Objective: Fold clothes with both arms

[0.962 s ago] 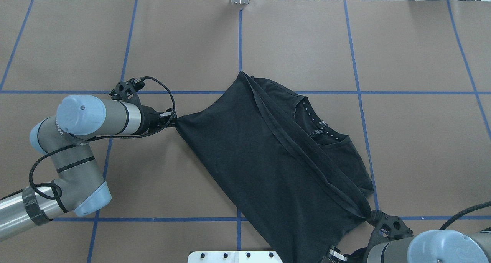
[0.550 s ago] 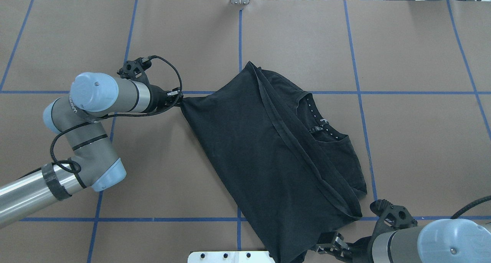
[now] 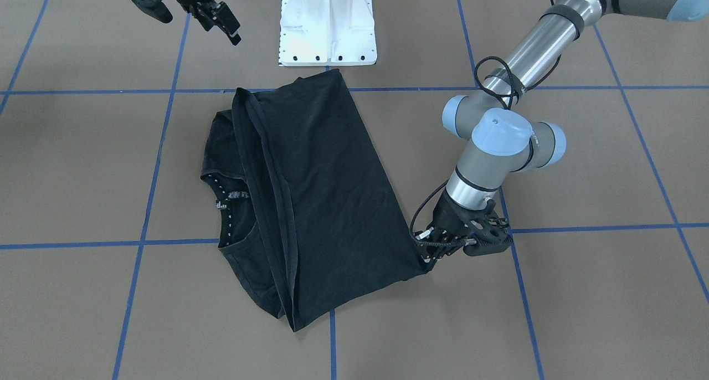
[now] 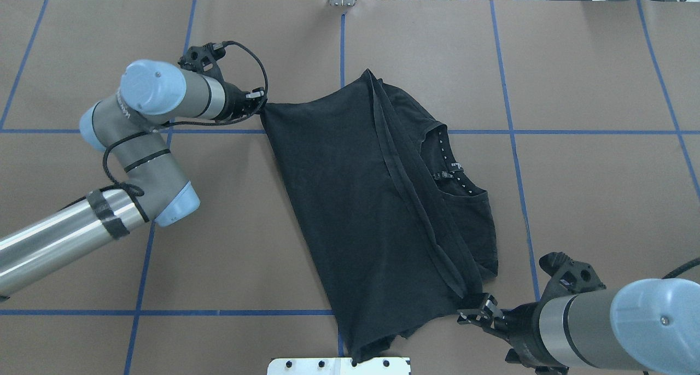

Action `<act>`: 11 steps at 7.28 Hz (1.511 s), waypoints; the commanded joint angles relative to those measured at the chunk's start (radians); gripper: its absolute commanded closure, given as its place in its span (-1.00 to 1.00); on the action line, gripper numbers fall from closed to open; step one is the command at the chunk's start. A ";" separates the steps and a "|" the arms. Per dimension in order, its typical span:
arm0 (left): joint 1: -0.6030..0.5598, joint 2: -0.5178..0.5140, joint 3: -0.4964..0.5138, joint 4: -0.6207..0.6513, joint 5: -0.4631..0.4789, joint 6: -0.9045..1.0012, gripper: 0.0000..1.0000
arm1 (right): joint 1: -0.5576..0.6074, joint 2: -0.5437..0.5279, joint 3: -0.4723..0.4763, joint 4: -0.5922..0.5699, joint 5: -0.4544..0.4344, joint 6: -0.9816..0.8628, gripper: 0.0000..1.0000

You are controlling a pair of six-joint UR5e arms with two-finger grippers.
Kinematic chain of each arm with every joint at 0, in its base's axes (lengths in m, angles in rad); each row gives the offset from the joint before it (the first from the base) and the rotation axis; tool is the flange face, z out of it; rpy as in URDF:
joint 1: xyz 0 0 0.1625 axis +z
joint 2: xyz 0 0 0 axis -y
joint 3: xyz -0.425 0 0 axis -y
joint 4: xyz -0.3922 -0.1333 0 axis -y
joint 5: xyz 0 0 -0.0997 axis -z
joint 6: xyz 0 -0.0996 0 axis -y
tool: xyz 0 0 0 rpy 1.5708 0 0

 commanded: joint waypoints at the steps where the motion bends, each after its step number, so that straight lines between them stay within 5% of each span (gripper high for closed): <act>1: -0.024 -0.163 0.292 -0.171 0.002 0.031 1.00 | 0.075 0.041 -0.026 -0.001 -0.018 -0.031 -1.00; 2: -0.025 -0.238 0.437 -0.263 0.013 0.061 1.00 | 0.101 0.070 -0.036 -0.001 -0.020 -0.033 -1.00; 4: -0.030 -0.271 0.483 -0.270 0.036 0.103 0.85 | 0.104 0.095 -0.049 -0.001 -0.058 -0.035 -1.00; 6: -0.063 -0.273 0.482 -0.269 0.030 0.147 -0.99 | 0.107 0.171 -0.134 -0.001 -0.113 -0.033 -1.00; 8: -0.075 -0.182 0.302 -0.203 0.006 0.195 -1.00 | 0.132 0.231 -0.171 -0.032 -0.087 -0.160 -0.99; 9: -0.076 -0.023 0.099 -0.166 -0.051 0.195 -1.00 | 0.131 0.281 -0.205 -0.096 0.007 -0.338 -0.78; 11: -0.076 0.162 -0.104 -0.167 -0.090 0.195 -1.00 | 0.097 0.425 -0.295 -0.254 0.036 -0.696 -0.53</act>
